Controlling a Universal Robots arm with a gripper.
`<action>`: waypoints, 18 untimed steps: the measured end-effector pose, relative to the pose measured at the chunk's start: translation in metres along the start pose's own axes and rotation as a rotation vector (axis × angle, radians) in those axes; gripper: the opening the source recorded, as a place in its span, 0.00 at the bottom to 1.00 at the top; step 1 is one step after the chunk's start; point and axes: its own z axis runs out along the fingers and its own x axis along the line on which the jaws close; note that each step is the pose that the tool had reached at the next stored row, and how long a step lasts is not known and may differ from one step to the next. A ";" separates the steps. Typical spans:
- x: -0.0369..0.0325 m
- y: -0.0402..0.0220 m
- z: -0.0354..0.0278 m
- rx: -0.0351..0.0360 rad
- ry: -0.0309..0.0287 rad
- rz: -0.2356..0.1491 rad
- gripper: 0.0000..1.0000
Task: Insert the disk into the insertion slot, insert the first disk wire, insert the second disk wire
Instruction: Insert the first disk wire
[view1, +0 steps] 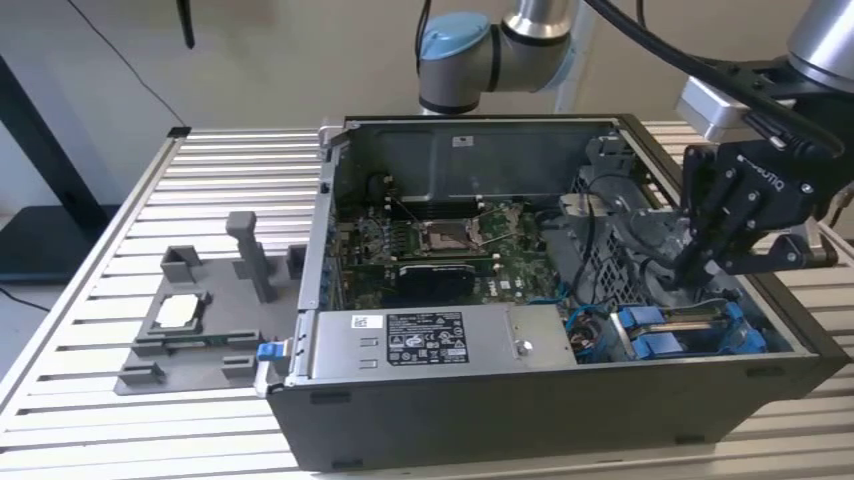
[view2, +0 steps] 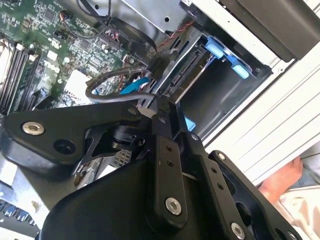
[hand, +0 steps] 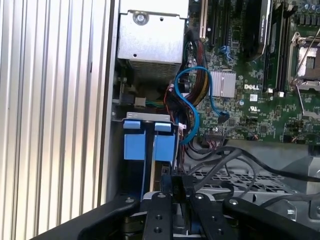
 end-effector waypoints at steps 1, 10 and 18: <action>0.0007 -0.0010 0.0005 -0.0013 -0.0013 0.000 0.19; 0.0078 -0.0097 0.0049 -0.0112 -0.0146 0.000 0.19; 0.0150 -0.0161 0.0074 -0.0196 -0.0270 0.000 0.19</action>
